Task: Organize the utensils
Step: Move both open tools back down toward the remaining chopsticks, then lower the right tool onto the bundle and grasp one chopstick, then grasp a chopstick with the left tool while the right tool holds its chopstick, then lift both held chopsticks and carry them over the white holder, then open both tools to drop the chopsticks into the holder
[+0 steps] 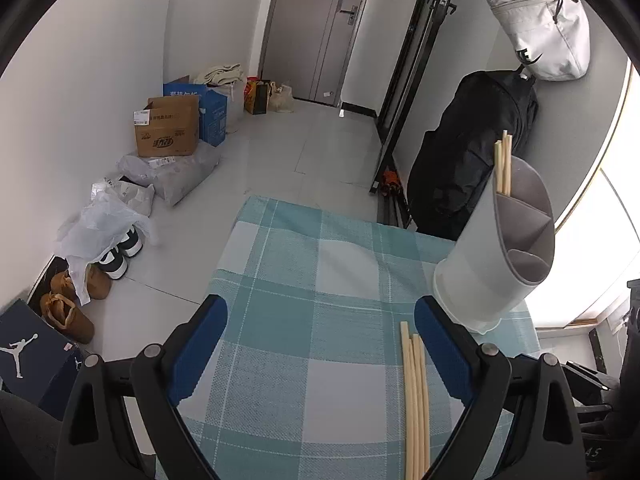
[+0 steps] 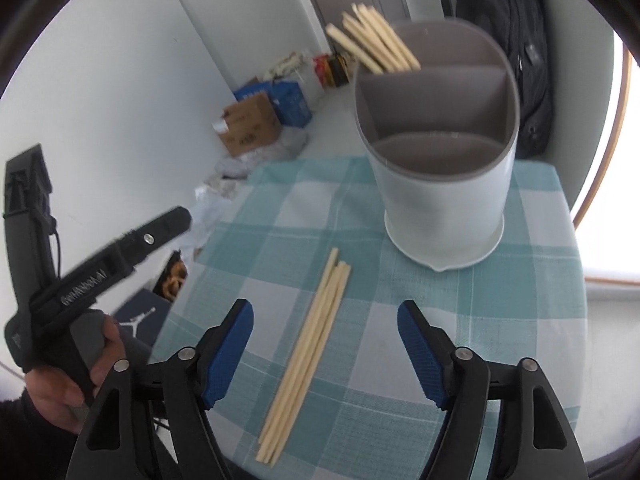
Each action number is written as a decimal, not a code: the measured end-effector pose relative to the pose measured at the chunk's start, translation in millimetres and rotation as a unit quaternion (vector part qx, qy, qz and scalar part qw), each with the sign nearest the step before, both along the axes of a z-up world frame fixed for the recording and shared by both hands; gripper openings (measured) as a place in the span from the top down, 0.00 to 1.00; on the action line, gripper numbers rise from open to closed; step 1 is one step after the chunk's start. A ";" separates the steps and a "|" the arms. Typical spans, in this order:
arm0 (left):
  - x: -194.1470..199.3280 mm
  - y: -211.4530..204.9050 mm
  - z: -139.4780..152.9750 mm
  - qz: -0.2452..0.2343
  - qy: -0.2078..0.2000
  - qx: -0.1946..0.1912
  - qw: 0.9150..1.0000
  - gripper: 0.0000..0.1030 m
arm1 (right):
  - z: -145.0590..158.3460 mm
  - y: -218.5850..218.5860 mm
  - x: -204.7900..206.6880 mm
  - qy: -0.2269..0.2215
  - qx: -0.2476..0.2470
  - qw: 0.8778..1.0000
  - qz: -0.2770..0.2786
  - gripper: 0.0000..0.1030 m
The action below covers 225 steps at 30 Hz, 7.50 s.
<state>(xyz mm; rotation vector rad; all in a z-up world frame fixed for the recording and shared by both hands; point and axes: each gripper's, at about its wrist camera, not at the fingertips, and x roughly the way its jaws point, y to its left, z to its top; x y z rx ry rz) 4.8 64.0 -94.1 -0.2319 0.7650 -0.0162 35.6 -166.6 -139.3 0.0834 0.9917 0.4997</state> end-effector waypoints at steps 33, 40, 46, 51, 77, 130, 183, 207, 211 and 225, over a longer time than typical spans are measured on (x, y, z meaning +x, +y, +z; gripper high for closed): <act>28.8 47.4 -31.1 0.057 0.088 -0.078 0.991 0.11 | -49.3 67.2 70.2 0.074 -0.198 0.977 -0.015 0.78; 28.6 52.7 -32.0 0.063 0.089 -0.088 0.990 0.11 | -52.0 71.5 74.0 0.078 -0.197 0.977 -0.027 0.79; 27.8 54.1 -30.9 0.063 0.088 -0.090 0.990 0.11 | -47.3 67.8 73.3 0.077 -0.186 0.979 -0.035 0.94; 27.2 53.1 -32.9 0.060 0.094 -0.084 0.990 0.11 | -38.3 50.8 69.9 0.082 -0.132 0.987 -0.051 0.95; 18.4 -34.5 -54.6 -0.086 0.178 0.016 0.980 0.11 | 58.6 -67.9 0.3 -0.097 0.094 0.983 -0.123 0.95; 44.1 -68.0 -16.7 -0.098 0.149 0.046 0.983 0.97 | 57.3 -132.6 1.7 -0.085 0.189 0.967 -0.146 0.95; 26.4 -92.8 189.1 -0.116 -0.098 -0.094 0.984 0.97 | 241.9 -91.4 14.3 -0.285 0.090 0.953 -0.054 0.95; 127.9 -96.9 160.3 -0.092 -0.069 -0.128 0.985 0.97 | 240.1 -78.0 140.1 -0.276 0.050 0.960 -0.019 0.95; 132.2 -92.8 151.1 -0.095 -0.065 -0.134 0.984 0.97 | 224.9 -65.0 145.0 -0.271 0.029 0.962 0.002 0.95; 139.1 -91.1 125.7 -0.133 -0.018 -0.162 0.978 0.97 | 184.5 -47.8 151.8 -0.227 0.024 0.973 0.044 0.94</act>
